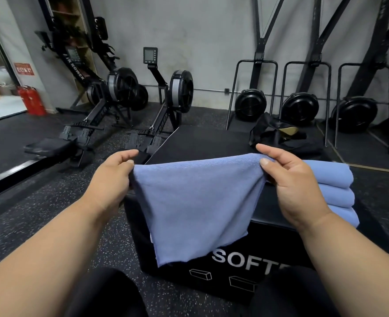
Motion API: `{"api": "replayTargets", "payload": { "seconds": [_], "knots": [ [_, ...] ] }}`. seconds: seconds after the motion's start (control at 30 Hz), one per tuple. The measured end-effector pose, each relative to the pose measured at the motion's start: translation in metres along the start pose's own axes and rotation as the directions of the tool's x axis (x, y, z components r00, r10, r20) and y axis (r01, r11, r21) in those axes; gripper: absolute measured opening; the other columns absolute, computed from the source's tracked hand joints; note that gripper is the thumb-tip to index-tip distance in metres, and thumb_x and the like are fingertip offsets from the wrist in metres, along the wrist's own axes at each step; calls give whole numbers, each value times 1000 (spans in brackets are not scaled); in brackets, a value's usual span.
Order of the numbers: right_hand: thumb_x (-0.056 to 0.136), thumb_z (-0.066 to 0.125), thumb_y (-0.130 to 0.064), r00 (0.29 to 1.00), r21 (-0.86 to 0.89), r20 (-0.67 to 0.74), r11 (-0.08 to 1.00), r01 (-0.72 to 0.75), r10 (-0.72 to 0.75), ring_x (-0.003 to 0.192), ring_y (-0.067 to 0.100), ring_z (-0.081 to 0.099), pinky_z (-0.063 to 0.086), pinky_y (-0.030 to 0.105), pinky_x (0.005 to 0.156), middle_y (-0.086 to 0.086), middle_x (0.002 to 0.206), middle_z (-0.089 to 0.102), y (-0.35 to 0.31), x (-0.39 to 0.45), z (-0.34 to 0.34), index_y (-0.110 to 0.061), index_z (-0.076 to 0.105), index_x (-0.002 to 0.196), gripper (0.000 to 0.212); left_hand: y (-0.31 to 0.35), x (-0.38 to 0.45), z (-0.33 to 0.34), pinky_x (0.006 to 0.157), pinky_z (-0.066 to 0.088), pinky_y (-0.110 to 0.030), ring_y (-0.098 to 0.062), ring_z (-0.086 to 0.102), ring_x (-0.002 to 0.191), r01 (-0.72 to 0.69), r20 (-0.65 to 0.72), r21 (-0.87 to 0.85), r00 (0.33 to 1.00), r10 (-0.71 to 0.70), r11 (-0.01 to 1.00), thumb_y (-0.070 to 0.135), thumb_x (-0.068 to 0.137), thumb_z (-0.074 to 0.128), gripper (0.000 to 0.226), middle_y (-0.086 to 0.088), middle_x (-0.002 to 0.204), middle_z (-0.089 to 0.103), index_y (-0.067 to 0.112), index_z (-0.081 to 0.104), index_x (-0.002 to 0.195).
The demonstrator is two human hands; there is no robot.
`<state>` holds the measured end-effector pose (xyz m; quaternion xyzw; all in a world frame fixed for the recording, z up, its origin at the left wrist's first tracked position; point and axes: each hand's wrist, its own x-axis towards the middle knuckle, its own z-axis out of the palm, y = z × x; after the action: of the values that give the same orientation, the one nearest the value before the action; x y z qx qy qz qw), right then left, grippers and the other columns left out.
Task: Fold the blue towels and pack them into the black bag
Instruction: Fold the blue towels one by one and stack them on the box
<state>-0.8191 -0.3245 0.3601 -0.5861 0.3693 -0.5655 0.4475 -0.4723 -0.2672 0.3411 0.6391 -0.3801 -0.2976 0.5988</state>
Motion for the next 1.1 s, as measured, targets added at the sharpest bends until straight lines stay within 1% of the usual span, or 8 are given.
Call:
{"api": "replayTargets", "payload": {
  "seconds": [0.2, 0.47, 0.67, 0.77, 0.83, 0.9, 1.0, 1.1],
  "knots": [
    [103, 61, -5, 1000, 18, 1, 1000, -12, 12, 97, 9, 69, 55, 17, 89, -1, 104, 80, -4, -8, -2, -26, 77, 118, 30, 6, -21, 3, 72, 45, -28, -10, 56, 80, -8, 133, -159, 991, 30, 987, 25, 107, 57, 23, 9, 85, 67, 28, 73, 124],
    [102, 61, -7, 999, 36, -22, 999, -39, 40, 86, 11, 66, 53, 24, 81, 1, 95, 78, 9, 18, 7, -26, 79, 112, 28, 12, -7, 5, 84, 46, -39, -18, 62, 89, -64, 123, -250, 988, 98, 966, 26, 98, 72, 22, -1, 96, 71, 29, 75, 120],
    [100, 62, -7, 999, 0, -44, 1000, -30, 30, 75, 7, 61, 52, 23, 73, -7, 85, 72, 30, 119, 37, -24, 75, 111, 24, 30, 99, 38, 98, 55, -38, -18, 70, 103, -27, 41, -287, 998, 41, 958, 26, 97, 73, 21, -3, 112, 75, 23, 72, 118],
    [100, 62, -9, 996, -87, -57, 994, -70, 65, 73, 2, 61, 50, 17, 64, -4, 93, 70, 67, 199, 54, -24, 70, 123, 28, 14, 183, 62, 102, 56, -43, -21, 70, 116, 2, 32, -215, 999, 5, 977, 30, 89, 80, 57, -4, 130, 71, 20, 58, 141],
    [99, 65, -20, 987, -171, 8, 973, -155, 158, 91, 7, 67, 52, 23, 74, 0, 115, 70, 105, 248, 61, -26, 61, 139, 40, -19, 237, 74, 106, 53, -46, -20, 67, 117, 64, 83, -22, 995, -62, 998, 43, 73, 84, 92, -2, 139, 65, 27, 44, 154],
    [100, 67, -34, 941, -250, 60, 918, -308, 332, 104, 16, 67, 52, 31, 84, 1, 132, 65, 153, 269, 64, -30, 48, 152, 56, -63, 267, 85, 107, 49, -36, -18, 65, 119, 155, 153, 160, 972, -180, 975, 56, 60, 90, 120, -2, 145, 61, 26, 33, 161],
    [97, 69, -42, 878, -358, 18, 823, -441, 479, 105, 18, 67, 53, 37, 95, -1, 128, 66, 235, 237, 56, -33, 47, 152, 59, -115, 249, 96, 81, 49, -14, -5, 65, 96, 186, 145, 222, 964, -221, 957, 38, 88, 83, 94, 4, 126, 67, 19, 30, 163],
    [94, 72, -37, 922, -401, -2, 844, -356, 388, 90, 15, 71, 55, 33, 92, -5, 90, 72, 276, 202, 50, -40, 67, 119, 25, -173, 219, 89, 97, 52, -28, 13, 63, 93, 86, 76, 242, 991, -107, 966, 23, 93, 76, 59, 20, 114, 67, 27, 52, 147]
  ]
}}
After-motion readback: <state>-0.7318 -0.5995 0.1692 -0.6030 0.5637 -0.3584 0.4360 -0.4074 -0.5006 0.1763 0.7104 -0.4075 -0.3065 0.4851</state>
